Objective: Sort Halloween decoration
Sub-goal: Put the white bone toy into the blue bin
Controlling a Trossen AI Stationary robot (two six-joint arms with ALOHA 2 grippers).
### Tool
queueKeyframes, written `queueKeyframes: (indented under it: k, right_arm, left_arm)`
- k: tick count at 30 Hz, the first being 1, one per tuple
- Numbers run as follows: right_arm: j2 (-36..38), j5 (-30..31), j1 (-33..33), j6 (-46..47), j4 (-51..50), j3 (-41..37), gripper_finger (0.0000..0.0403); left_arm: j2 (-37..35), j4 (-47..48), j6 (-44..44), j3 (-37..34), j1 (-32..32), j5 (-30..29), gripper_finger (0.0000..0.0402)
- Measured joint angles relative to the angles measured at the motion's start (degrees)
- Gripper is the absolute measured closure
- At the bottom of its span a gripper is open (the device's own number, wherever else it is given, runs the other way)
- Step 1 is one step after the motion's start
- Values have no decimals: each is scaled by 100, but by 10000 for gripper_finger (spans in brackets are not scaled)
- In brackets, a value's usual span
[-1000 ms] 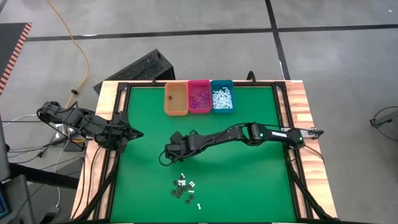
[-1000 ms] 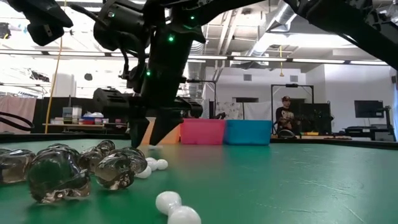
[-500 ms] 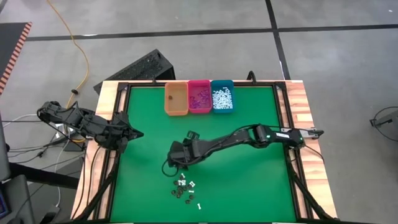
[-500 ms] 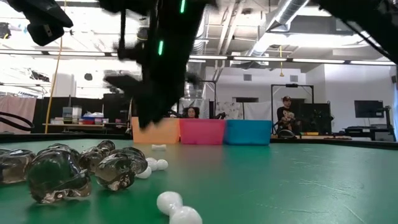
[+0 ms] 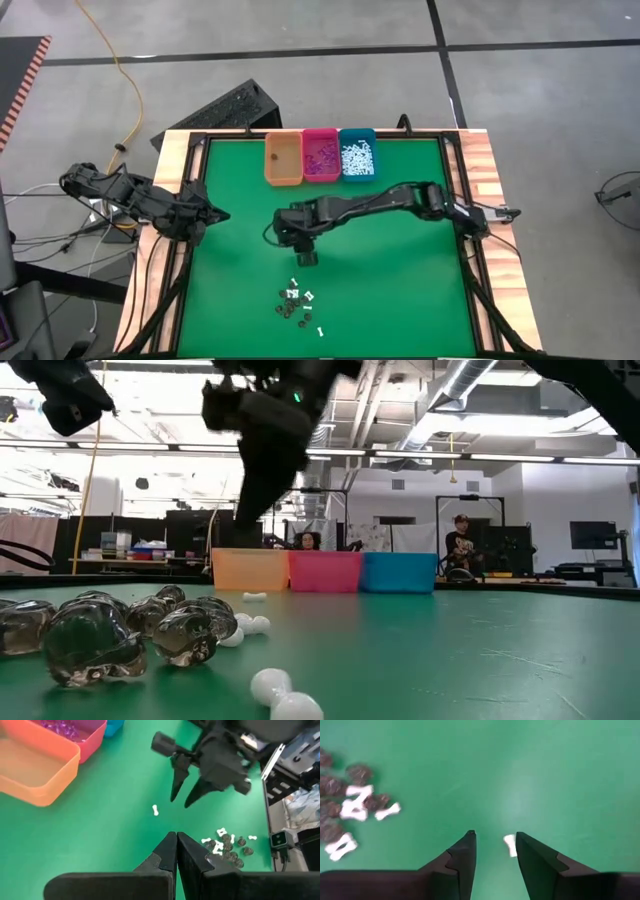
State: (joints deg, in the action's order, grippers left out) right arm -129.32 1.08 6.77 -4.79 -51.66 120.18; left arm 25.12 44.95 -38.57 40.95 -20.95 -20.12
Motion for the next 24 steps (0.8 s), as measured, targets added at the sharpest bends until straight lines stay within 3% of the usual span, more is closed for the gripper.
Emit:
queueKeyframes:
  k: [5,10,14,18,24]
  right_arm:
    - [999,-399,-271,54,1184,-1753,251]
    - [2366,-375,-491,104,3852,-4196,265]
    - [2617,-372,-546,-6,5990,-5646,266]
    - [2316,-437,-597,51,7146,-6168,262]
    - [1747,-617,-560,-176,7764,-6135,231]
  left_arm:
    - [-1,252,-13,0,-2,16,401]
    - [-1,209,-7,0,-2,-170,401]
    - [0,190,-45,0,-2,-550,401]
    - [0,186,-149,0,-2,-649,401]
    - [0,168,-170,2,-2,-783,401]
